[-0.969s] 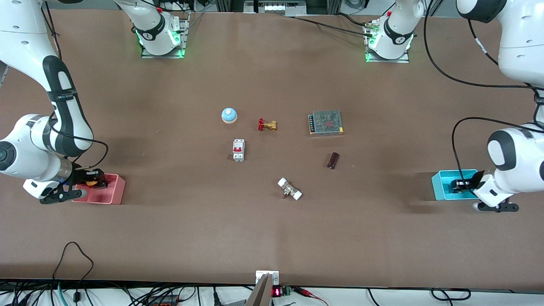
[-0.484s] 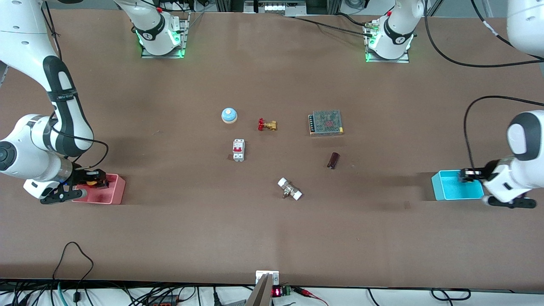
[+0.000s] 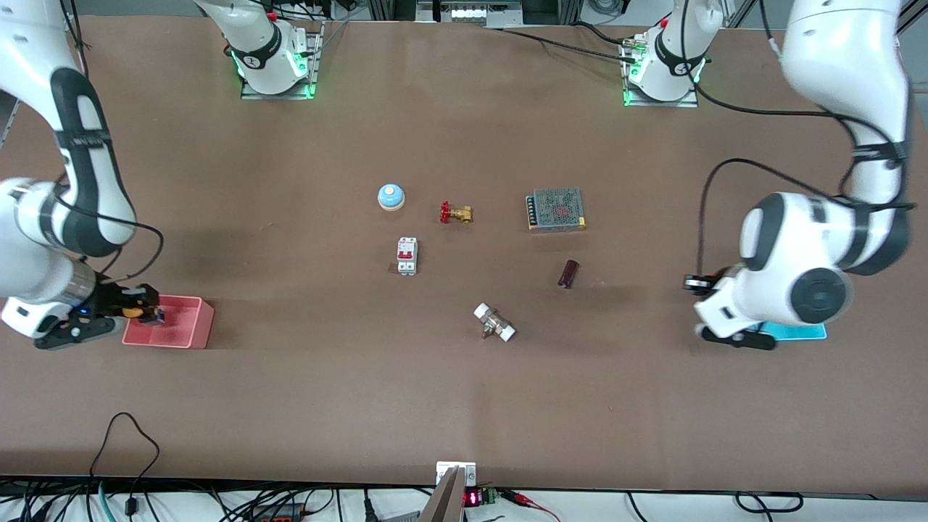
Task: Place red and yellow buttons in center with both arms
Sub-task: 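Lift the yellow button with the right gripper while the left gripper lifts the red button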
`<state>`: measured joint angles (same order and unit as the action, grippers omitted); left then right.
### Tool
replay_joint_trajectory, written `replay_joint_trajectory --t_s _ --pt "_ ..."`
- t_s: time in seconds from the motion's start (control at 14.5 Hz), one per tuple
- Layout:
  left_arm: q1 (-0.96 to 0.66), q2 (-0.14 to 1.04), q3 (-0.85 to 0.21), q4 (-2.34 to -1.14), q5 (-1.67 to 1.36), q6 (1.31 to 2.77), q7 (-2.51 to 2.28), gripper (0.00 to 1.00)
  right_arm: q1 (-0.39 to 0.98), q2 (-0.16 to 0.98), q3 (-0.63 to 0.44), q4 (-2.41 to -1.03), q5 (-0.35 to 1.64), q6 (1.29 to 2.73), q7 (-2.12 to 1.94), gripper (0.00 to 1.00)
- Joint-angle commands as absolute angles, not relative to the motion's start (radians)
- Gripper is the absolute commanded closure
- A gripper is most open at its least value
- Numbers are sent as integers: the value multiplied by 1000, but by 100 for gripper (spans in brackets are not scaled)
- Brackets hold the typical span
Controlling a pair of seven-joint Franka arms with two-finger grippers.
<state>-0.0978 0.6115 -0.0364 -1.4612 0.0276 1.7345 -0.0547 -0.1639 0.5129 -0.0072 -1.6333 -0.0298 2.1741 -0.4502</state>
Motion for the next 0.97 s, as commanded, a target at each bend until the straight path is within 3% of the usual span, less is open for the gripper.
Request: replay_joint_trajectory --t_s 0.0,0.35,0.9 --pt "-121 643 -35 -1489 -63 1747 -170 83 -146 404 17 -1655 -41 2057 -428 68" --pt "-169 614 -55 -1663 -80 1920 -284 83 -126 318 164 -1677 -43 1887 -102 68" --pt "-218 608 -55 -1770 -77 2071 -316 83 41 377 189 -1805 -120 2101 210 68"
